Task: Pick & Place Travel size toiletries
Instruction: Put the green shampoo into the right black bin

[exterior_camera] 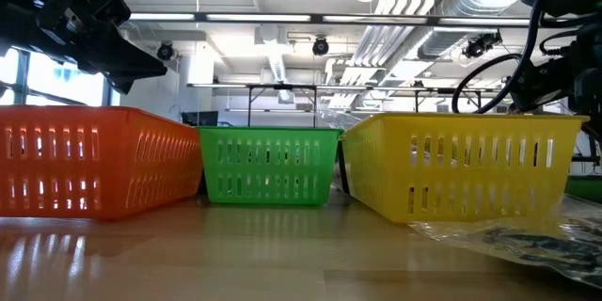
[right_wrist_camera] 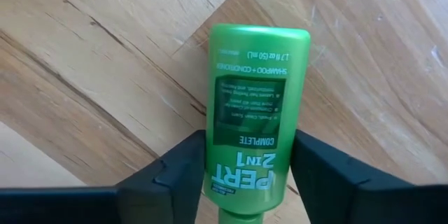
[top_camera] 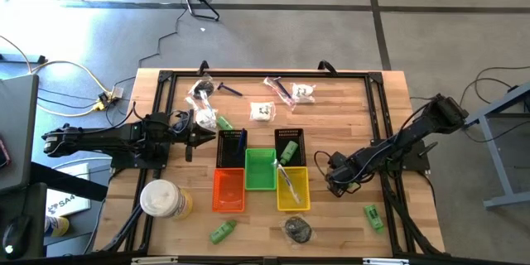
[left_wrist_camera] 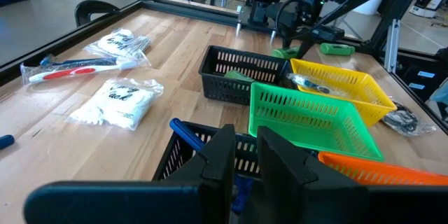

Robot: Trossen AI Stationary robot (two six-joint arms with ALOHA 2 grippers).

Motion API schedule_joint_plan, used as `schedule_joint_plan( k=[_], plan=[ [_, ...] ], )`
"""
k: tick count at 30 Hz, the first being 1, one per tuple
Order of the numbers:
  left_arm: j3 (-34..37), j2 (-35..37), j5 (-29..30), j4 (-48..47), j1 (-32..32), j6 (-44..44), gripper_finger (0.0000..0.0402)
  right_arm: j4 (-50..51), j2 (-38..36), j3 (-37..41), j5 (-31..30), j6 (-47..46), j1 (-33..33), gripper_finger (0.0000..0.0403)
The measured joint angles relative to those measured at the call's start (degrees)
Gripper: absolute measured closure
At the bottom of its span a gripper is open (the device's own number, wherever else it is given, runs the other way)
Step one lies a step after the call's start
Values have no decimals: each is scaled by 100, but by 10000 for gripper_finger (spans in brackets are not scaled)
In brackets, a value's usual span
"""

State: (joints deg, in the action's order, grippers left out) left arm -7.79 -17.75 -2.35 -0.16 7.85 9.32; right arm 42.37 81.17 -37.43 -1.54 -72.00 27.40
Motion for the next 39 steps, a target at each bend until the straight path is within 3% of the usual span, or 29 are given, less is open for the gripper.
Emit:
schedule_joint_plan(
  k=[31,39],
  plan=[
    [0,-1,1,-1,1,2,341,-174,-74,-248,-12,174,-2,243],
    [0,2,1,2,1,0,341,24,-628,-632,-793,421,-2,245]
  ],
)
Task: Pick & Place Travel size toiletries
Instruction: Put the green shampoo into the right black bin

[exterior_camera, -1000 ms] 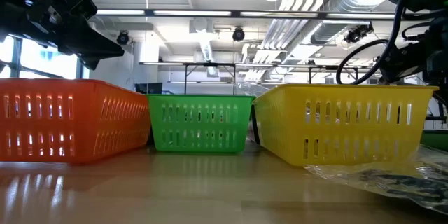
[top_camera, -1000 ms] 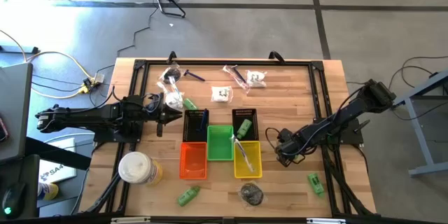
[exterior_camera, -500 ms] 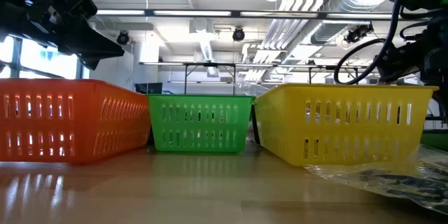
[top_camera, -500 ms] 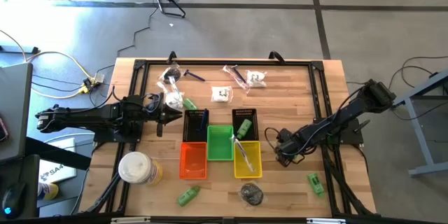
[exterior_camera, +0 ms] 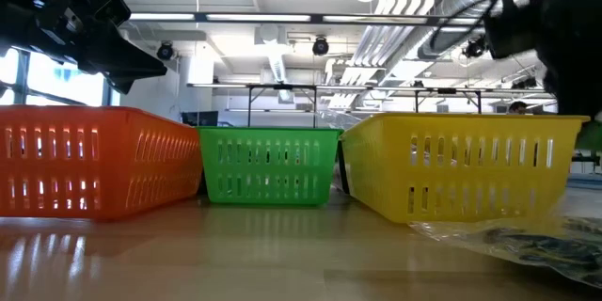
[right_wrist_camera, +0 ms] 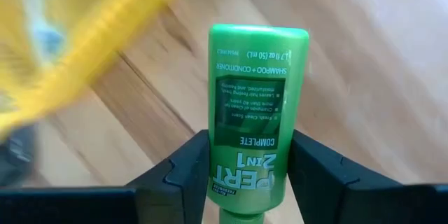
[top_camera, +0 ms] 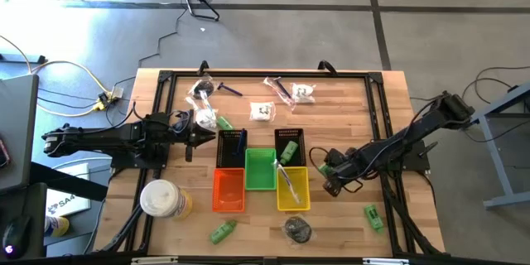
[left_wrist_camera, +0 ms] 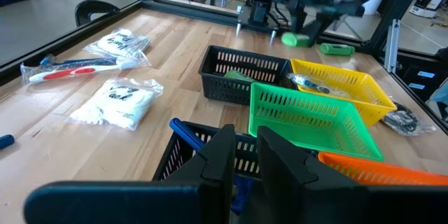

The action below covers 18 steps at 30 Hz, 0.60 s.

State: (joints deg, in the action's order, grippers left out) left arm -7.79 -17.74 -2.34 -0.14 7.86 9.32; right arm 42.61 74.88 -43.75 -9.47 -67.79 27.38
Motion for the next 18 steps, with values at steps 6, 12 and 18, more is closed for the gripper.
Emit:
schedule_joint_plan(
  k=[6,12,18],
  plan=[
    [0,-1,1,0,0,0,341,-147,-408,-46,-1052,24,-88,245],
    [0,0,1,0,0,0,341,-462,-436,-48,-1776,147,-298,245],
    [0,-2,4,0,0,0,341,-1418,-406,-46,-2288,785,-589,249]
  ],
)
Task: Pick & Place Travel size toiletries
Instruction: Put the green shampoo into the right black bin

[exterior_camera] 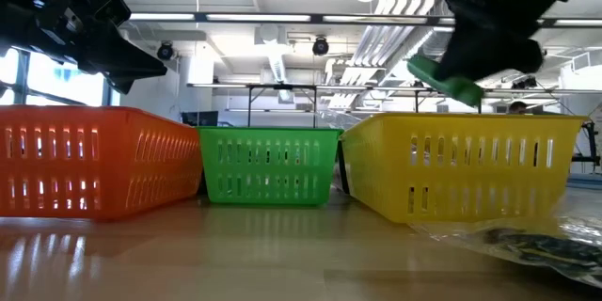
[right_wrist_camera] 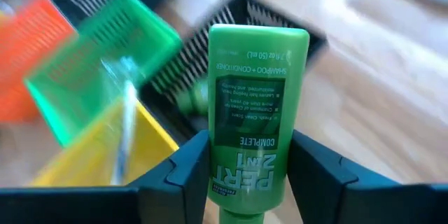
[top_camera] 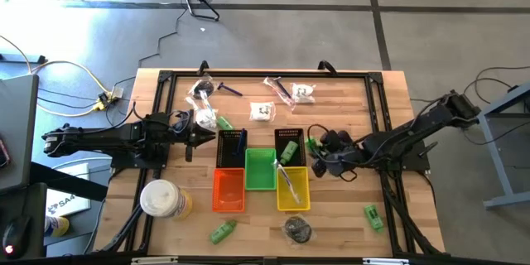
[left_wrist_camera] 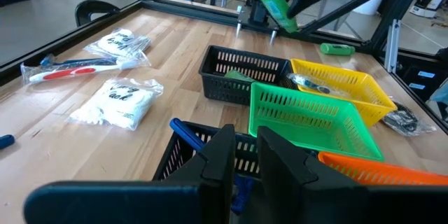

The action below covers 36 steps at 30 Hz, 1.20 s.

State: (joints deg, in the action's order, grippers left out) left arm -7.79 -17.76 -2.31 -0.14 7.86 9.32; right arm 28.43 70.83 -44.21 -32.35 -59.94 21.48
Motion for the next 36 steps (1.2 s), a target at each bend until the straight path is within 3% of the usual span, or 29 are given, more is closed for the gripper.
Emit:
schedule_joint_plan(
  k=[6,13,26,36],
  plan=[
    [0,2,0,0,0,-1,341,-1304,35,0,-130,1014,-270,248],
    [0,0,0,0,0,0,341,-2259,622,-4,-78,1652,-514,250],
    [0,0,0,0,0,-2,341,-2667,1895,-2,-158,1624,-893,253],
    [0,1,0,0,0,-2,341,-2701,2074,-2,184,1610,-927,251]
  ],
)
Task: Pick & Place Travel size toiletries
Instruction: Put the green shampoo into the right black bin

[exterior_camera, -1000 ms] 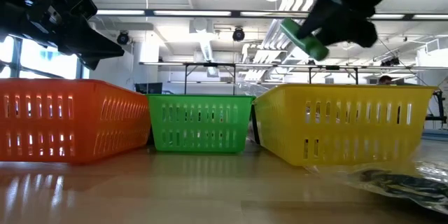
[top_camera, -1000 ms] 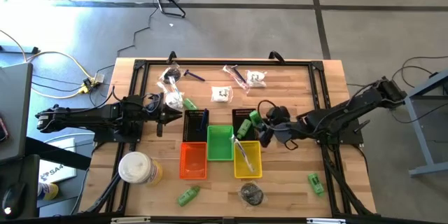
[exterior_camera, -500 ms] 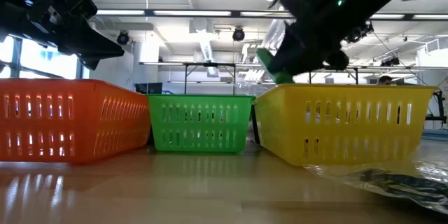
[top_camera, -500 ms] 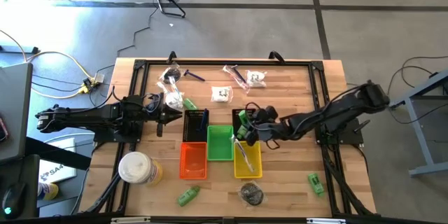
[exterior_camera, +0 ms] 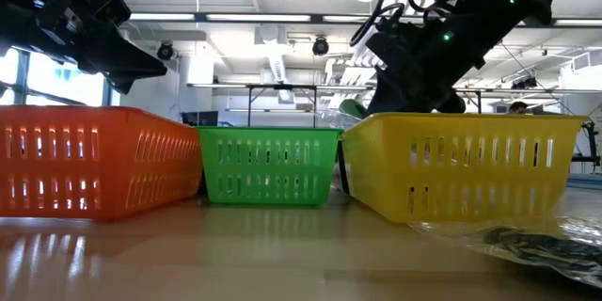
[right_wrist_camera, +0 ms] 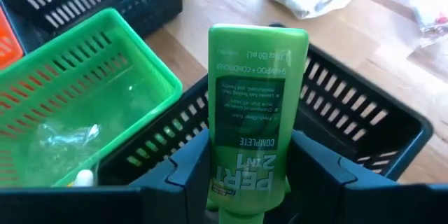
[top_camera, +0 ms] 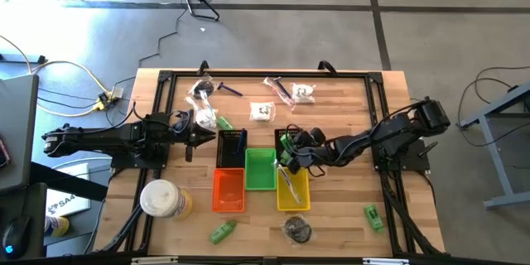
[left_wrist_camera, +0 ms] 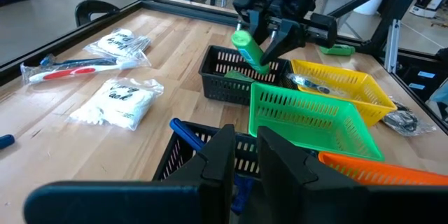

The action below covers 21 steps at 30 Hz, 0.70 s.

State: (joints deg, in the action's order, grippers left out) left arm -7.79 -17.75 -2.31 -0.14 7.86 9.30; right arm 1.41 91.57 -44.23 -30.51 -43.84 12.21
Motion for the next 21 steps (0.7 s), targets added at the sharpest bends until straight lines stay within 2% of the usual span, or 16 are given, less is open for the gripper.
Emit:
schedule_joint_plan(
  k=[4,15,21],
  plan=[
    [0,1,0,0,0,0,341,17,0,0,396,51,-1,242],
    [0,0,0,0,0,0,341,136,-60,0,201,133,0,159],
    [0,0,0,-2,0,1,341,126,-340,2,210,214,0,162]
  ],
)
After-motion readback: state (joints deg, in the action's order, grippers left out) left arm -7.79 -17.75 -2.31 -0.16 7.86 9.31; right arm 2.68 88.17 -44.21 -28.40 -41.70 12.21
